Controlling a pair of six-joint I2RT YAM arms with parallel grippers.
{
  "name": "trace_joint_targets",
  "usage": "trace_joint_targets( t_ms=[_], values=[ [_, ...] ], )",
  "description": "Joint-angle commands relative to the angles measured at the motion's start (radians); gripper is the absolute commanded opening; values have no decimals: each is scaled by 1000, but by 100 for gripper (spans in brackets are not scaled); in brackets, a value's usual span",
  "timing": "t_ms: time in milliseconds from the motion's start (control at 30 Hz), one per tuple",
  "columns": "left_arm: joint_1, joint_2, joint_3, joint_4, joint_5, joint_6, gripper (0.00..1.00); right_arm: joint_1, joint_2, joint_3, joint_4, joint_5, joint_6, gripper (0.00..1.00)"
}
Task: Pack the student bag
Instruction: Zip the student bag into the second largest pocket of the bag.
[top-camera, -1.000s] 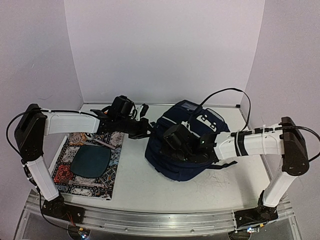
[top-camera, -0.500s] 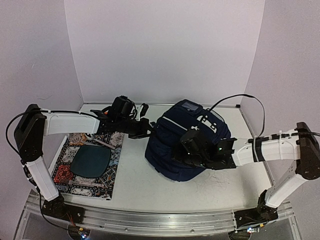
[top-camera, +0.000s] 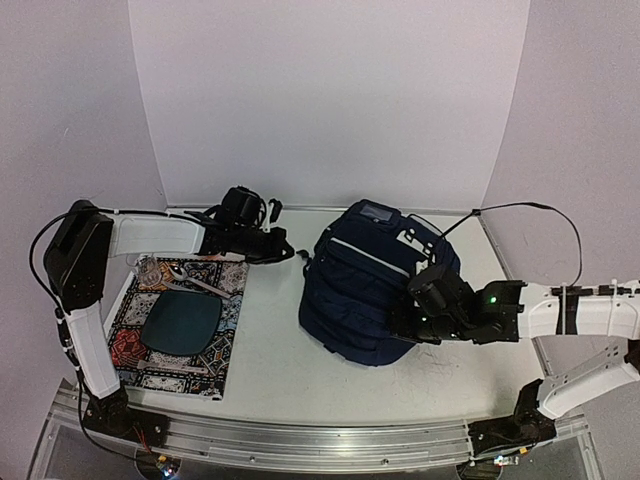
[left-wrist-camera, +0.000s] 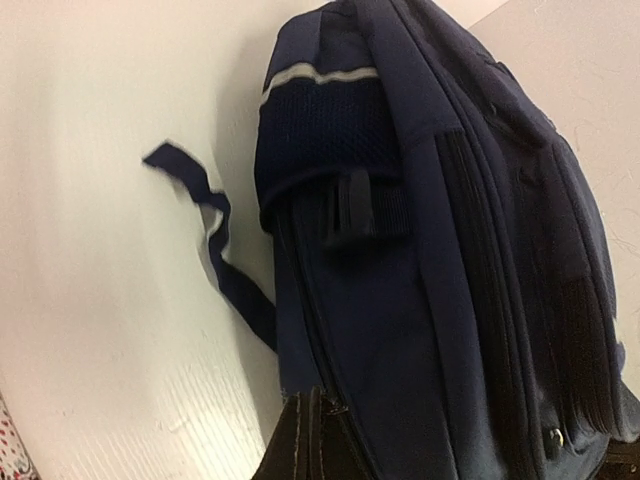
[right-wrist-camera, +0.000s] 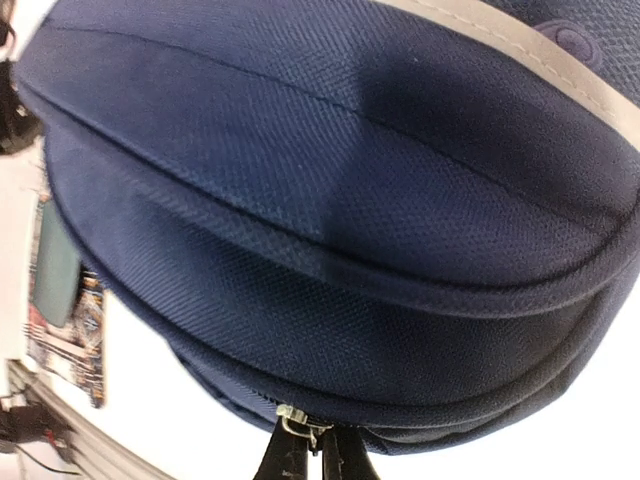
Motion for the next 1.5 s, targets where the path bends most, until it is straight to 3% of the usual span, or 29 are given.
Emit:
trace_joint_targets(
  t_ms=[0,67,200,300,400,633,1033,1133,1333,1467],
  values=[
    [-4,-19,72,-20,35,15,4,-16,3,38,-219,15,-116,0],
    [-17,-64,43,-21,46,-29,22,-13,38,93,-200,-27,-174,0],
    [-70,-183,-49,-18,33,-159,47,8,166,226,-151,-72,-271,0],
    [-133,-237,-99,-14,11,-272,59,11,232,282,-95,-107,-293,0],
    [-190,-267,-129,-5,-22,-380,62,11,269,318,-54,-125,-302,0],
    [-268,-300,-204,124,-90,-628,59,10,325,367,-29,-145,-330,0],
    [-316,-88,-112,236,-24,-728,53,10,298,333,-4,-144,-327,0],
    [-316,-62,-105,251,-22,-737,44,10,289,328,-3,-142,-327,0],
    [-288,-96,-165,253,-85,-708,1,10,221,267,-31,-120,-333,0],
    [-234,-146,-221,247,-109,-668,0,6,161,212,-106,-98,-347,0]
  ],
)
